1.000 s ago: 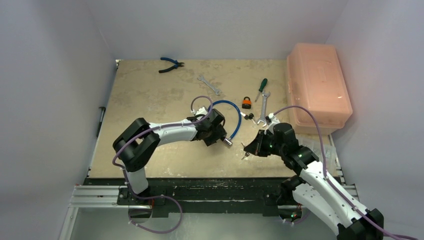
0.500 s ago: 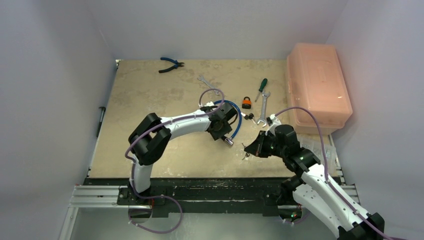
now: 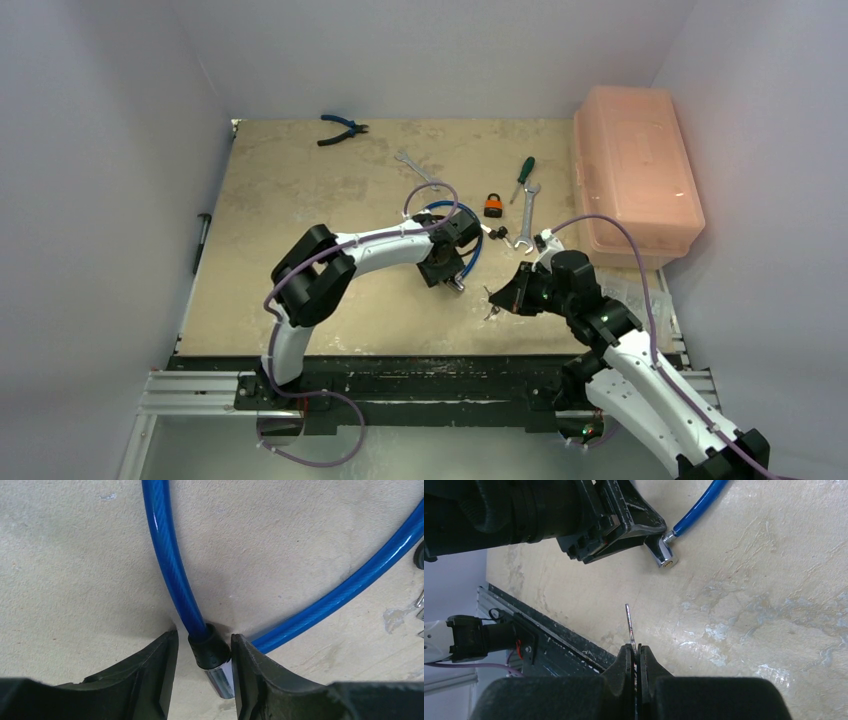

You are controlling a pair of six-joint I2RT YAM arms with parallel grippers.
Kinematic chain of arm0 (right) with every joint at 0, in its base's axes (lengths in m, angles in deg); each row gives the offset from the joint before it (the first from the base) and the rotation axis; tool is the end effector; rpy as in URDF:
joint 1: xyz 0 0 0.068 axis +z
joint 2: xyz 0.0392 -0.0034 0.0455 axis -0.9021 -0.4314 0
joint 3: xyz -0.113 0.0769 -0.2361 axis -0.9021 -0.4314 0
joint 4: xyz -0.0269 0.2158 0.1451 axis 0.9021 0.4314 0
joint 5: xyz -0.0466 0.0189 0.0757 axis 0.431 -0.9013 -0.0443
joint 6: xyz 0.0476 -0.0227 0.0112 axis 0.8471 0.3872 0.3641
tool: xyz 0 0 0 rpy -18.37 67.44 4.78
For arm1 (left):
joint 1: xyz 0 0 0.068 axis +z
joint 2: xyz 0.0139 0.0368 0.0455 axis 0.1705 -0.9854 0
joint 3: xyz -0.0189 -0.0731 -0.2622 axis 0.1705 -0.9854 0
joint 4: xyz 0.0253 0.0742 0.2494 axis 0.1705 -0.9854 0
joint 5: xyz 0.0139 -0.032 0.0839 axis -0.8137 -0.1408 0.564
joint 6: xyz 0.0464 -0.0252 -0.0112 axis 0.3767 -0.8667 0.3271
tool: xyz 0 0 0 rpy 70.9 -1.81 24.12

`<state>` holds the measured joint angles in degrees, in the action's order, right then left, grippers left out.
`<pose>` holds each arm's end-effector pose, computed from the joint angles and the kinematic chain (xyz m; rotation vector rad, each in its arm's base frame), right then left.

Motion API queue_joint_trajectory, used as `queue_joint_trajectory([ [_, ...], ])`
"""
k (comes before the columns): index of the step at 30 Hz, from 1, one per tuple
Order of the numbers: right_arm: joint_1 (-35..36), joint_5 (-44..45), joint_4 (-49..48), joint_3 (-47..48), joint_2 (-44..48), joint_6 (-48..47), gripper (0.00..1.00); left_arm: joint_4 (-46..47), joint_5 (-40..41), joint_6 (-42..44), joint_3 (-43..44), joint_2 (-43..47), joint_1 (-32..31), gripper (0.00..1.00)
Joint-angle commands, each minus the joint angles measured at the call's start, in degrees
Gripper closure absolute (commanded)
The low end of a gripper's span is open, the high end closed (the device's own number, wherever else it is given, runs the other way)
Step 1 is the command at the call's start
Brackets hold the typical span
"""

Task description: Unlock with the key

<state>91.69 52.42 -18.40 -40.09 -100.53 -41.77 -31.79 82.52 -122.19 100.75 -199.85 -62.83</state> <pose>0.1286 0.0775 0.2298 0.0459 2.3125 0.9274 0.2521 -0.3186 0.1684 -0.7836 2.6724 -0.1924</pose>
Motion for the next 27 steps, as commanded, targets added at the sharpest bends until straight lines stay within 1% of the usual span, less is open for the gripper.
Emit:
queue_joint_trajectory([
  [1, -0.27, -0.67, -1.36, -0.46, 0.92, -0.44, 1.0, -0.46, 0.42, 0.22, 2.23, -1.71, -0.25, 0.55],
  [4, -0.27, -0.62, -1.31, -0.46, 1.15, -0.42, 1.0, -0.07, 0.04, 0.55, 2.43, -2.69, -0.17, 0.57],
  [5, -0.26, -0.59, -1.27, -0.54, 1.2, -0.38, 1.0, 0.16, -0.03, 0.74, 2.3, -2.85, -0.16, 0.59],
  [6, -0.26, -0.58, -1.26, -0.54, 1.27, -0.36, 1.0, 0.62, -0.08, 1.24, 2.09, -2.86, -0.16, 0.66],
  [9, -0.26, -0.62, -1.26, -0.67, 1.47, -0.34, 1.0, 4.3, -1.1, 2.81, -0.03, -1.78, 0.13, 0.94],
  [10, -0.26, -0.73, -1.22, -0.65, 1.53, -0.34, 1.0, 6.54, -1.88, 3.12, -1.36, -1.05, 0.51, 1.0],
  [13, -0.26, -1.13, -0.88, -0.4, 1.96, -0.87, 1.0, 9.67, -2.72, 3.47, -4.89, 1.6, 1.28, 1.0],
  [16, -0.26, -1.67, -0.95, -0.37, 2.86, -1.17, 1.0, 10.55, -2.19, 3.18, -7.75, 4.35, 1.84, 1.0],
  [24, -0.26, -1.31, -0.57, 0.13, 2.14, -1.68, 1.0, 8.99, 1.94, -1.73, -14.73, 12.2, 3.63, 1.0],
  [27, -0.26, -1.35, -1.04, 0.16, 2.0, -1.17, 1.0, 7.67, 4.16, -4.86, -17.82, 15.78, 4.23, 1.0],
])
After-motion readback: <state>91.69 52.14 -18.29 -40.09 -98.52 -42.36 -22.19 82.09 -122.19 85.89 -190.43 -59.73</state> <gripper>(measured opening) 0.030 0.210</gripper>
